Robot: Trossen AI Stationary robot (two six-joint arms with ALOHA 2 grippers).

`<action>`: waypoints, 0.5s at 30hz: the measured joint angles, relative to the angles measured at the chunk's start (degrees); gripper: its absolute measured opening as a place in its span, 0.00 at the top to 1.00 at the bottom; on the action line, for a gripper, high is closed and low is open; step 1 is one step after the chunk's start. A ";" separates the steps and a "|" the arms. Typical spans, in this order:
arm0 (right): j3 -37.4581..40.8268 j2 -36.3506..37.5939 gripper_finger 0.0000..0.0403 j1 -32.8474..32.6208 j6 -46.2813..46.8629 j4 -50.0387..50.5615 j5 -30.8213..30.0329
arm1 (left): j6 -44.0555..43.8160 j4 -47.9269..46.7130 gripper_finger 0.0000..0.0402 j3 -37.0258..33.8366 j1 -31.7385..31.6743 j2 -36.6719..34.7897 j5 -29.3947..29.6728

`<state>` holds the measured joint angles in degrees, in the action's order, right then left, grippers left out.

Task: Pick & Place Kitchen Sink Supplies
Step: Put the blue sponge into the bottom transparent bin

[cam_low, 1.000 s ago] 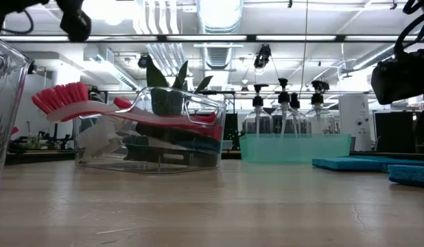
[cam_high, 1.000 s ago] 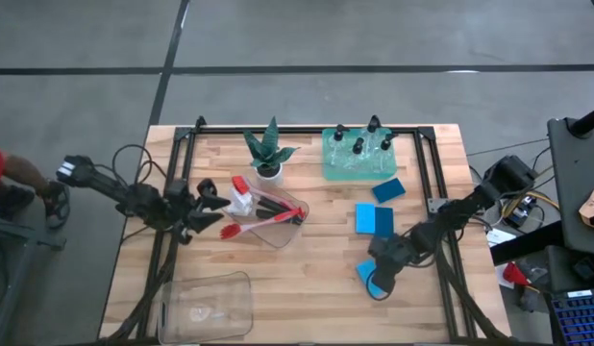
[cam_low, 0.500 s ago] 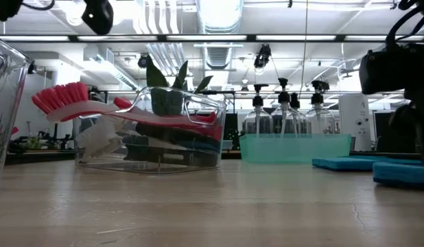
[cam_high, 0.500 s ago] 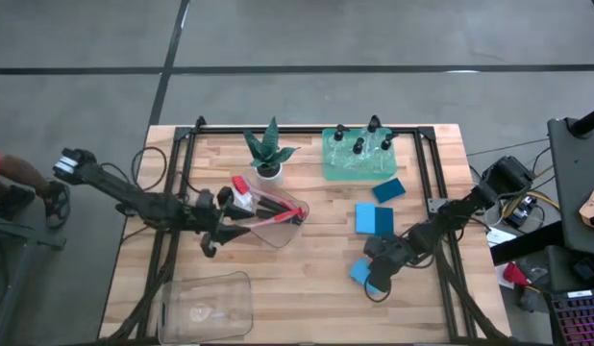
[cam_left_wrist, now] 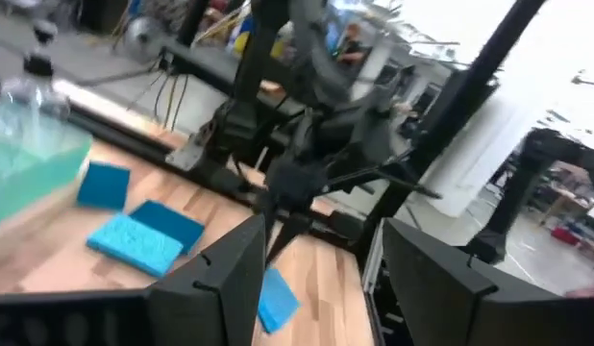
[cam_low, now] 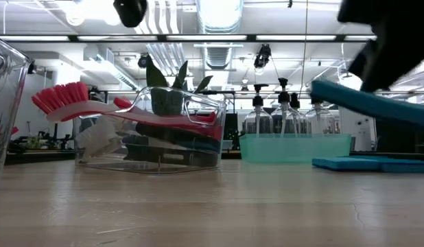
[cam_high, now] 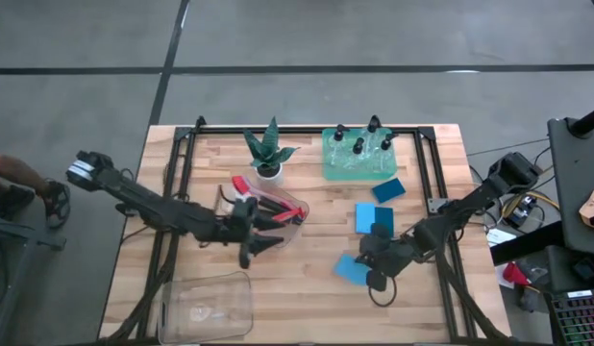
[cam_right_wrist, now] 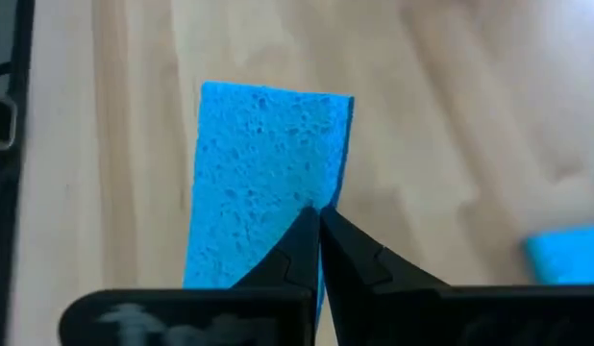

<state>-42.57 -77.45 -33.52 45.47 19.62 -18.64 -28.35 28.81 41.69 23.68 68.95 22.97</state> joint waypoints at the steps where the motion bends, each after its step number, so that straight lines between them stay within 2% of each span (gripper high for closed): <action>1: -0.88 0.12 0.98 0.00 -1.40 0.80 -1.77 | -1.55 -0.69 0.49 1.41 0.00 1.55 0.50; 6: -4.60 0.37 0.98 -0.23 -7.42 1.75 -10.11 | -4.92 -5.49 0.49 7.35 -0.04 7.83 4.81; 15: -9.00 0.46 0.98 -0.37 -13.51 1.54 -19.38 | -7.75 -9.91 0.49 13.06 -0.12 14.34 9.20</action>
<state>-51.57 -76.99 -33.89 31.96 21.15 -38.02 -36.10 18.91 54.76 23.56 83.29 32.17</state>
